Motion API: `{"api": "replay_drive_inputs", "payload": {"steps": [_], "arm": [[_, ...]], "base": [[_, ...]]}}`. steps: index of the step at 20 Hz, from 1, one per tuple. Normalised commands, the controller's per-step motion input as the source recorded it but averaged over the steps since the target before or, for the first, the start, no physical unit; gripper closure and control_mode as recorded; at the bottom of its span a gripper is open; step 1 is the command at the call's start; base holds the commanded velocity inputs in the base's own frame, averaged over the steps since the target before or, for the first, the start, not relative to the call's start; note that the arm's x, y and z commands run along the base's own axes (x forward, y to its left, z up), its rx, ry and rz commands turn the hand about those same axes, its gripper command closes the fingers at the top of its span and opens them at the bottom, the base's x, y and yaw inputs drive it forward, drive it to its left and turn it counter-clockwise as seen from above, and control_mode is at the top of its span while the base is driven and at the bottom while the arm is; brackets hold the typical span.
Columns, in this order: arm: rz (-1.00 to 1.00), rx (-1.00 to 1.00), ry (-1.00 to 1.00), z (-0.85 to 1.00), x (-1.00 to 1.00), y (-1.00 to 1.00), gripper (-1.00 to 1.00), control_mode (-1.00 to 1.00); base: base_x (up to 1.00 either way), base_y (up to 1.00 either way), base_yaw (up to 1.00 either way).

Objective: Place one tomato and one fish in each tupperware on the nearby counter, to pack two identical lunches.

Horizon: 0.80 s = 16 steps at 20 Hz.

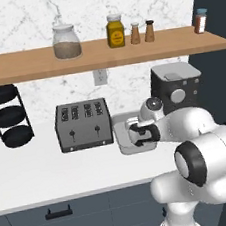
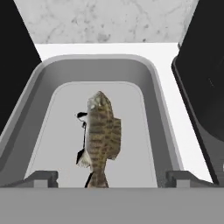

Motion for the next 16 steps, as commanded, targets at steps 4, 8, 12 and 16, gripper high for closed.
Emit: {"api": "replay_drive_inputs", "payload": {"steps": [4,8,12,16], "arm": [[0.0,0.0,-0.09,0.66,-1.0,0.0,-1.0,-1.0],[0.0,0.0,-0.04,0.76,-1.0,0.0,-1.0,-1.0],[0.0,0.0,-0.01,0.69,-1.0,0.0,-1.0,-1.0],[0.0,0.0,-0.05,0.23,-1.0,-0.02,-1.0,-1.0]], "base": [[0.0,0.0,0.0],[0.0,0.0,0.0],[0.0,0.0,0.0],[0.0,0.0,0.0]]}}
